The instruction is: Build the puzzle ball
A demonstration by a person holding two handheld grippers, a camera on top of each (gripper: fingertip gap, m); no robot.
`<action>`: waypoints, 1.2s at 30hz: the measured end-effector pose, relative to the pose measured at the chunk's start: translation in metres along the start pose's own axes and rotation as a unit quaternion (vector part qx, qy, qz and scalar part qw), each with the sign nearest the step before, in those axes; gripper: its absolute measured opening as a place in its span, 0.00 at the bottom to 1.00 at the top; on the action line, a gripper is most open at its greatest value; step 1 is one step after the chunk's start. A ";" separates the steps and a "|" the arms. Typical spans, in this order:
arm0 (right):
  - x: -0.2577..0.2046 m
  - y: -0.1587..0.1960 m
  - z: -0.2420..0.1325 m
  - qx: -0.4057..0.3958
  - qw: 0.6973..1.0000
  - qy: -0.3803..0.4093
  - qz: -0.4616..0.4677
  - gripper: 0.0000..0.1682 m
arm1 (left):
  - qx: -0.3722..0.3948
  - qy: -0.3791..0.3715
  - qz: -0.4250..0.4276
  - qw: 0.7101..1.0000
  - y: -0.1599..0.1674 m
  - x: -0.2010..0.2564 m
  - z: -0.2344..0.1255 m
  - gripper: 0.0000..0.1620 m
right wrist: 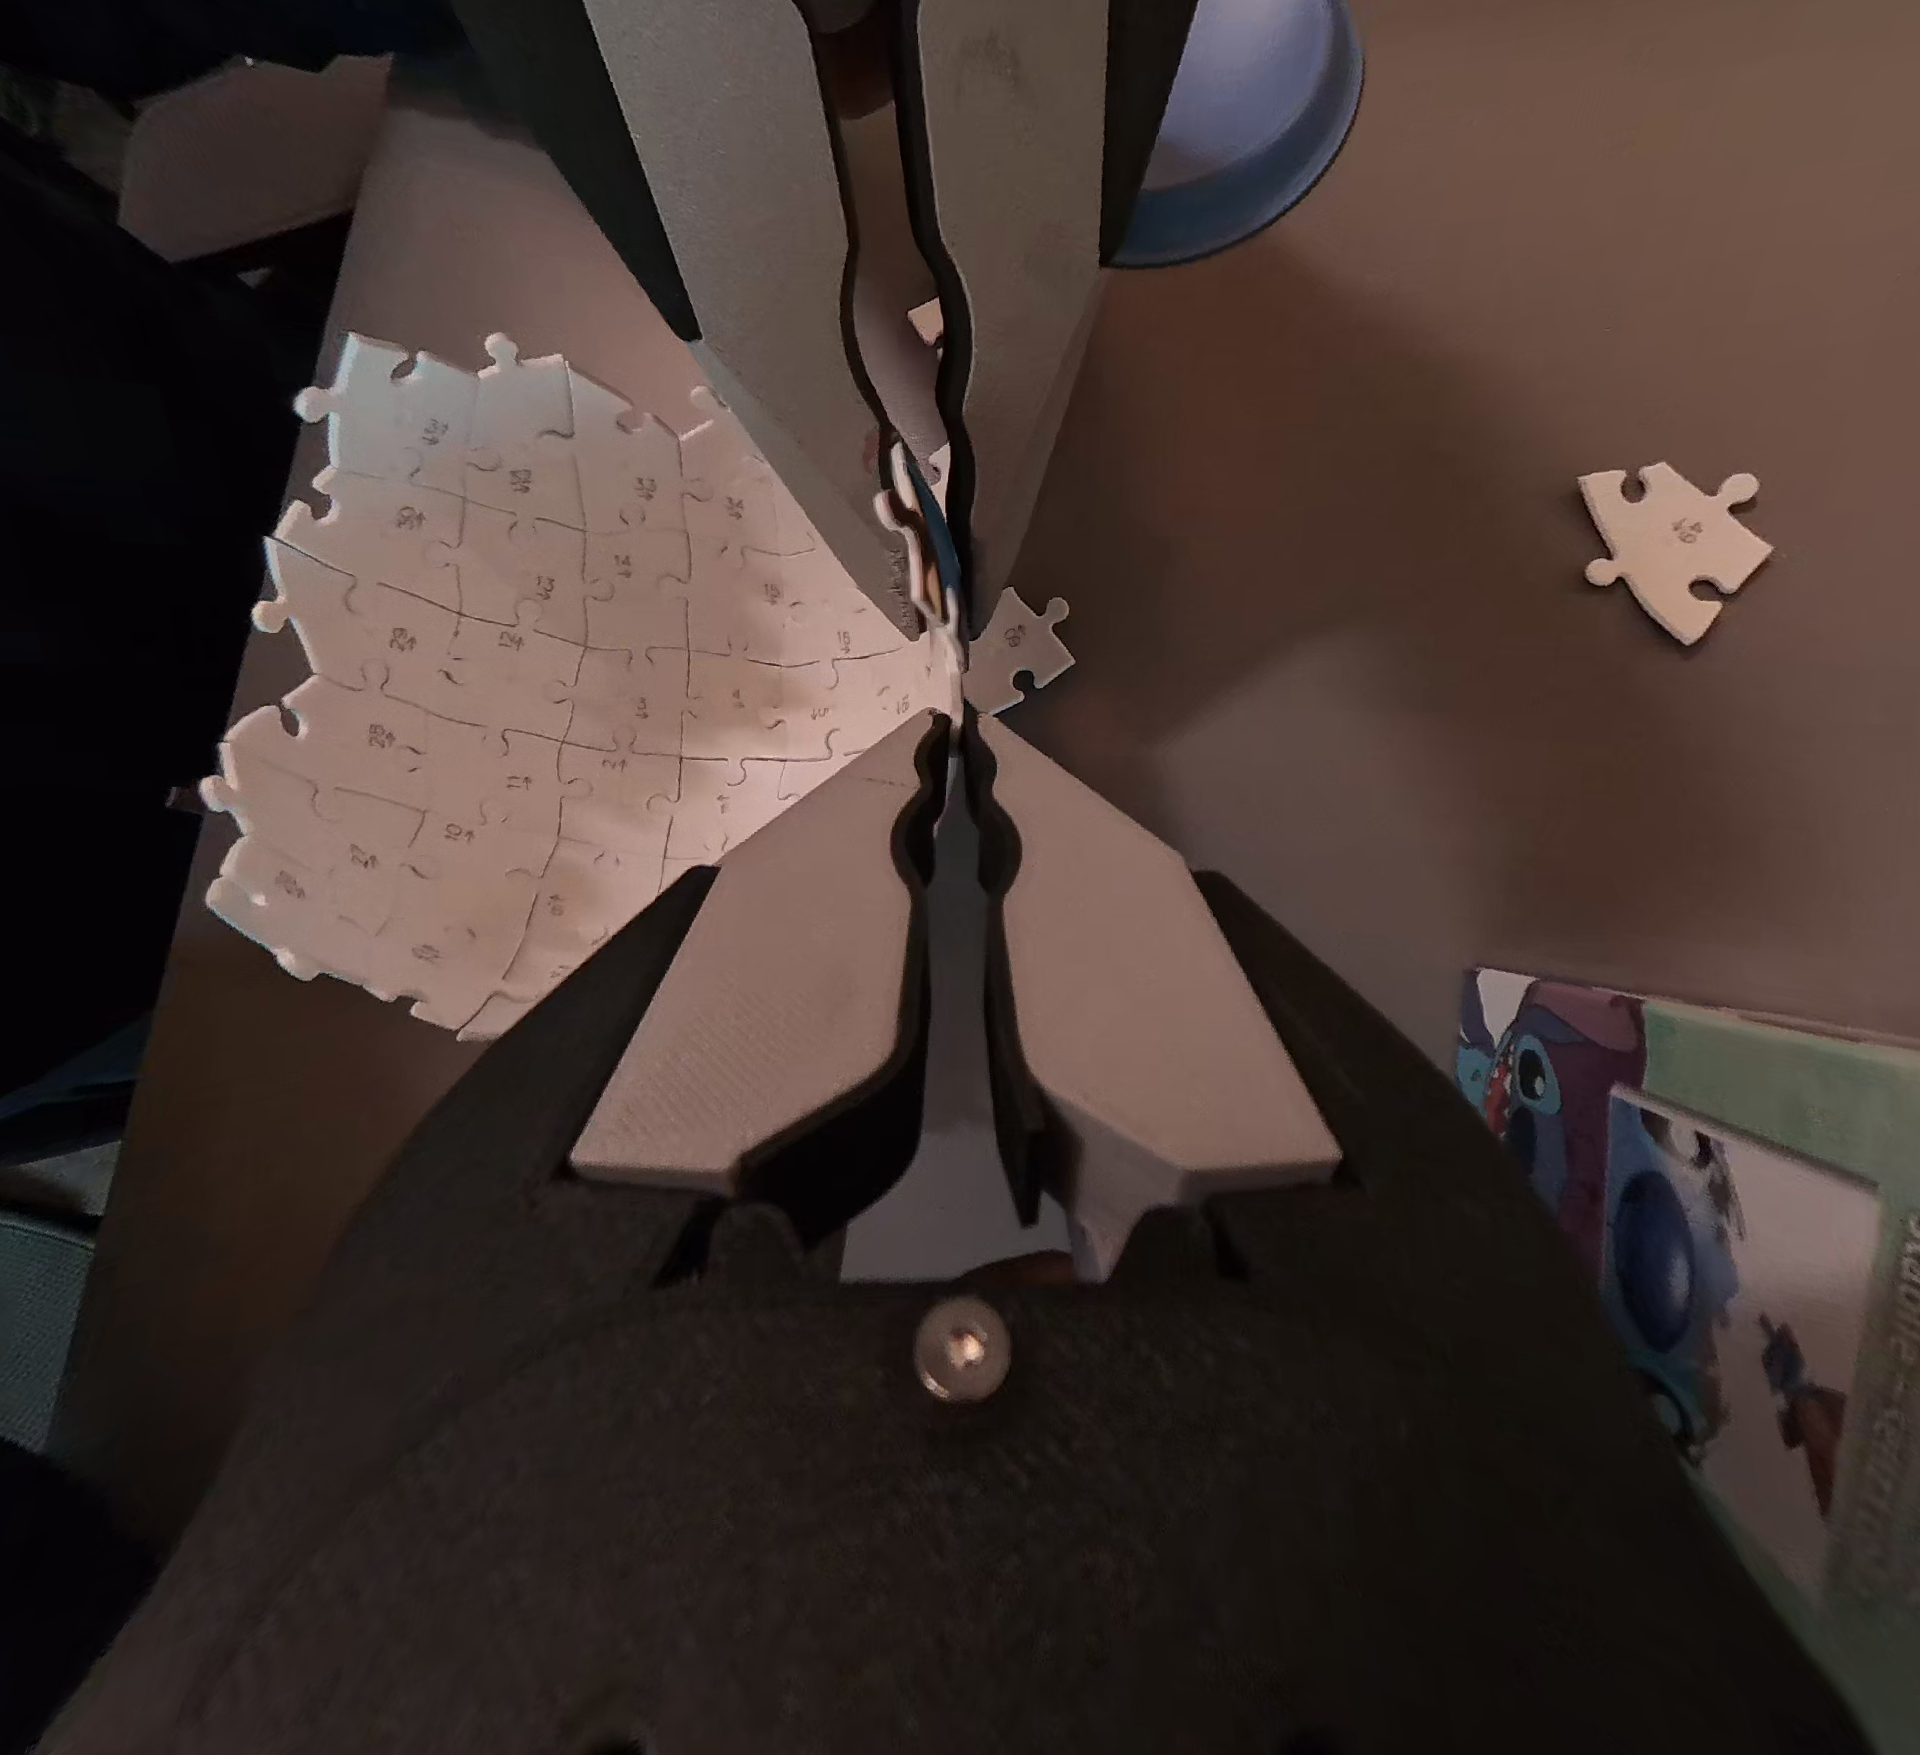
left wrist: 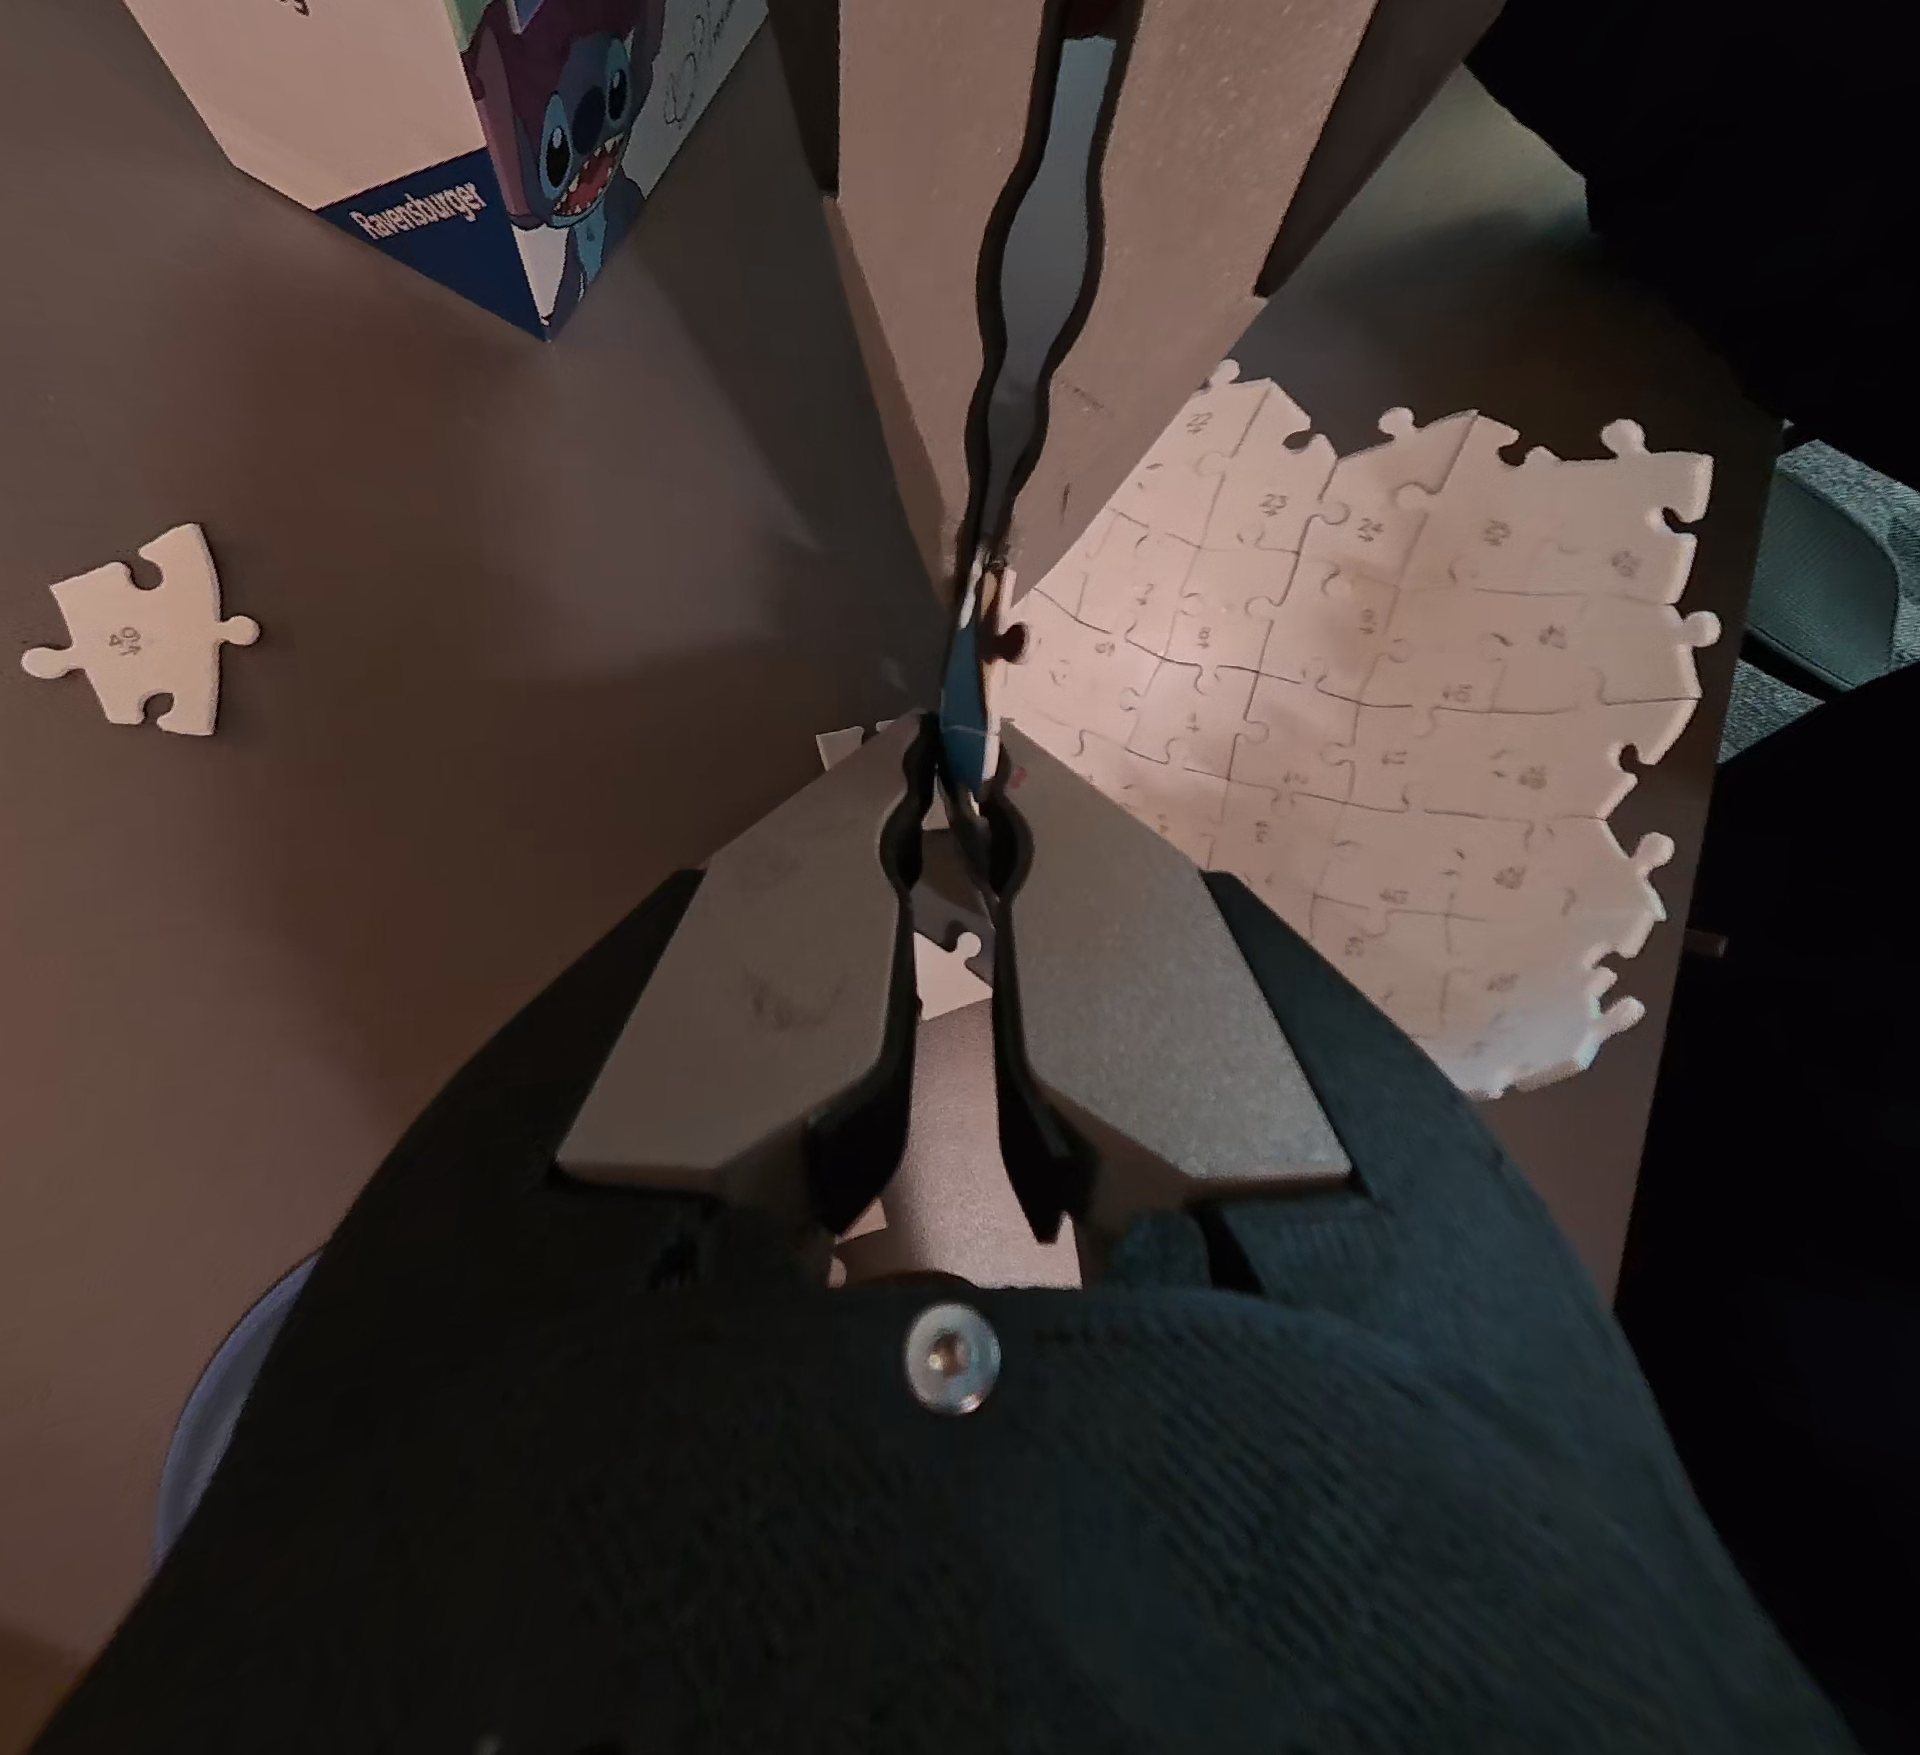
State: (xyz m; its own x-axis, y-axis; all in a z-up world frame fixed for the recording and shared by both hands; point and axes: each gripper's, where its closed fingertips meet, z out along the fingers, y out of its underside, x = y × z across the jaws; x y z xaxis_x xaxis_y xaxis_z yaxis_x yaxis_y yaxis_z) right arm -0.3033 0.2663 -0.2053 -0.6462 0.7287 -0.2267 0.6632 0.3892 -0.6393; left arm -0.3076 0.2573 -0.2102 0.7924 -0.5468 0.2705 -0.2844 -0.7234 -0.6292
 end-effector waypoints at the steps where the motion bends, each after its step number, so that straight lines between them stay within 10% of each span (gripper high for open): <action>1: 0.000 0.000 0.000 -0.001 1.000 0.001 -0.004 0.00 | 0.000 0.000 -0.001 1.000 0.000 0.000 0.000 0.03; 36: 0.001 0.002 -0.001 -0.056 0.997 0.055 -0.021 0.00 | -0.005 -0.002 -0.004 1.000 0.001 -0.001 0.003 0.03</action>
State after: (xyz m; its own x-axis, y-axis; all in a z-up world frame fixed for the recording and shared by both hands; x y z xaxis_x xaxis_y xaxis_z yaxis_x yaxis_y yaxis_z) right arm -0.3023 0.2684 -0.2066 -0.6336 0.7651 -0.1149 0.6778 0.4773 -0.5593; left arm -0.3076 0.2582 -0.2131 0.7966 -0.5389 0.2739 -0.2822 -0.7321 -0.6200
